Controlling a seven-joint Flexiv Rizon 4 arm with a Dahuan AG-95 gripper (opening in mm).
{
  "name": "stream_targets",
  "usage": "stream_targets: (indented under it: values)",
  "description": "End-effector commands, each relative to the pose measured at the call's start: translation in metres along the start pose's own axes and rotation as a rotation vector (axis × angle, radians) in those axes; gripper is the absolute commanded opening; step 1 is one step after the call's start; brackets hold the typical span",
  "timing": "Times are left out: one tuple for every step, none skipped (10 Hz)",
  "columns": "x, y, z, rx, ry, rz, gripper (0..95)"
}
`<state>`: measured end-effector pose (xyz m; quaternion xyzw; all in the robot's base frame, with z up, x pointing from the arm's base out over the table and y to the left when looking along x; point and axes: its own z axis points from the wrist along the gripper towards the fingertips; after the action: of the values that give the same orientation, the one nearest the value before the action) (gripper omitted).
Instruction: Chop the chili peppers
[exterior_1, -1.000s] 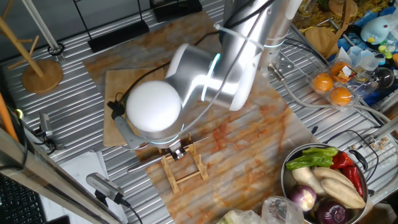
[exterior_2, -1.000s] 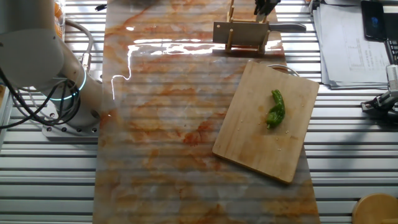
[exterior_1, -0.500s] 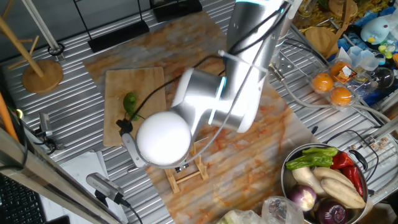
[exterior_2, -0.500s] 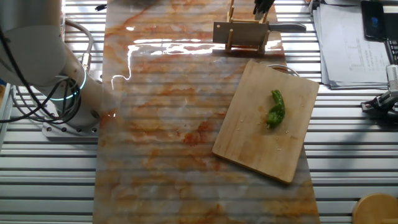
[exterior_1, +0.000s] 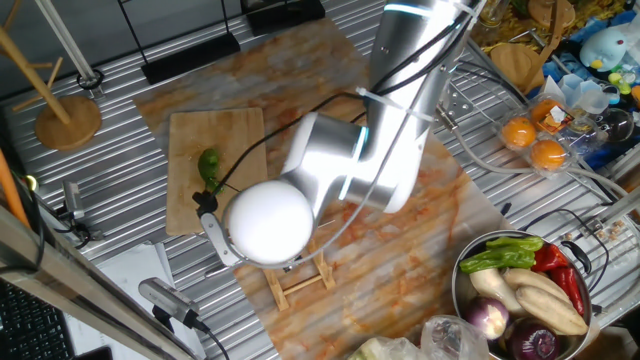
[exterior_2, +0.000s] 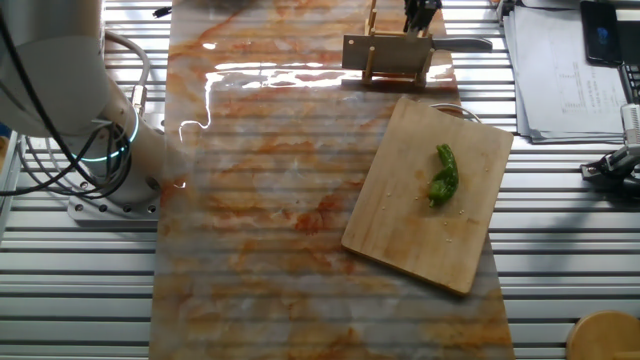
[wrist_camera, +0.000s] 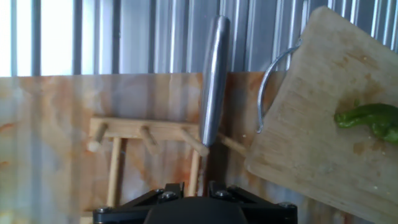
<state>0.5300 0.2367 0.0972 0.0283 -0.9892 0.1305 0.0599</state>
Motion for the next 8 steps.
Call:
stream_targets:
  values:
    - [0.0, 0.002, 0.006, 0.002, -0.002, 0.006, 19.0]
    - [0.0, 0.003, 0.008, 0.004, -0.003, 0.006, 19.0]
    - [0.001, 0.003, 0.01, 0.01, -0.007, 0.004, 19.0]
    - [0.001, 0.003, 0.011, 0.018, -0.009, 0.003, 19.0]
    - [0.001, 0.004, 0.013, 0.042, -0.003, -0.001, 19.0]
    - [0.001, 0.006, 0.019, 0.058, -0.001, 0.004, 19.0]
    - [0.001, 0.007, 0.024, 0.061, -0.003, 0.007, 19.0]
    - [0.001, 0.008, 0.028, 0.063, -0.003, 0.007, 19.0]
